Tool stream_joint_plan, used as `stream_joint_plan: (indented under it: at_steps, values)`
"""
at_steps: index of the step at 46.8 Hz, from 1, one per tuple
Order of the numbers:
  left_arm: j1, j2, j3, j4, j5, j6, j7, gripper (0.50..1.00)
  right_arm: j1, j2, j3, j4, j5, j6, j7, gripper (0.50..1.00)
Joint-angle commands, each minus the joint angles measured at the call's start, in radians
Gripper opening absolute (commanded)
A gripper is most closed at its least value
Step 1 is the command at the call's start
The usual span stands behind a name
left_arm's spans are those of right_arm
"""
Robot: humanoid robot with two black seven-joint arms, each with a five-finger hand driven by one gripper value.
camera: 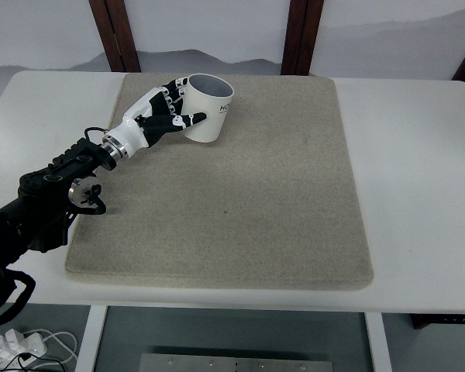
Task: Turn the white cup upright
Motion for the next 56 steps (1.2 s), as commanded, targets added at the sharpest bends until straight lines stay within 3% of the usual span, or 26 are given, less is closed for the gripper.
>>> stream_joint_plan:
  at_steps: [1, 38, 56]
  values:
    - [0.001, 0.0, -0.002, 0.0, -0.003, 0.001, 0.0, 0.983, 0.0, 0.0, -0.001, 0.0, 0.0, 0.0, 0.0, 0.952]
    - [-0.065, 0.017, -0.075, -0.011, -0.011, -0.034, 0.0, 0.996, 0.0, 0.0, -0.001, 0.0, 0.0, 0.0, 0.0, 0.952]
    - [-0.153, 0.114, -0.126, -0.012, -0.087, -0.062, 0.0, 0.996, 0.0, 0.0, 0.001, 0.0, 0.0, 0.0, 0.0, 0.952]
